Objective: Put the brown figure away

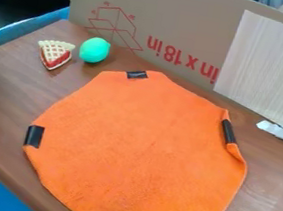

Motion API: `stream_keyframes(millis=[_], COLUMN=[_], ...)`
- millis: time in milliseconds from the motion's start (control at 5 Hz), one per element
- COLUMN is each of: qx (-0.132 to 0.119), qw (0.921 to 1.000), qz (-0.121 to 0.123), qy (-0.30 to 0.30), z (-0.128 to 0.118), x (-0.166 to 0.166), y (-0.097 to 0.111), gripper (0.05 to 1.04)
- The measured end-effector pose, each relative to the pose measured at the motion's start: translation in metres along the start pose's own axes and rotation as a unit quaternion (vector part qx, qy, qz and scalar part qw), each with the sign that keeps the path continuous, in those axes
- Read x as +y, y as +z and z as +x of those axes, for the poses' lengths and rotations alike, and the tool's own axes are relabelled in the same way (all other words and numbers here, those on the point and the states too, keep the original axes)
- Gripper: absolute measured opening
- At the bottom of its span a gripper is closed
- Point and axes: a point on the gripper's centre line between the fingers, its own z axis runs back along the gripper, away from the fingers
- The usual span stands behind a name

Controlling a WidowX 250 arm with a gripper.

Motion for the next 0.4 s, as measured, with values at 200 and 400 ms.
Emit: stream_keyframes(millis=[200,400], qx=[0.006,0.021], qw=[0.9999,0.9997], qz=[-0.014,-0.010], qy=[-0.001,0.003], z=[0.007,0.011], x=[0.004,0.004], y=[0.013,0.034], gripper=[1.001,0.999])
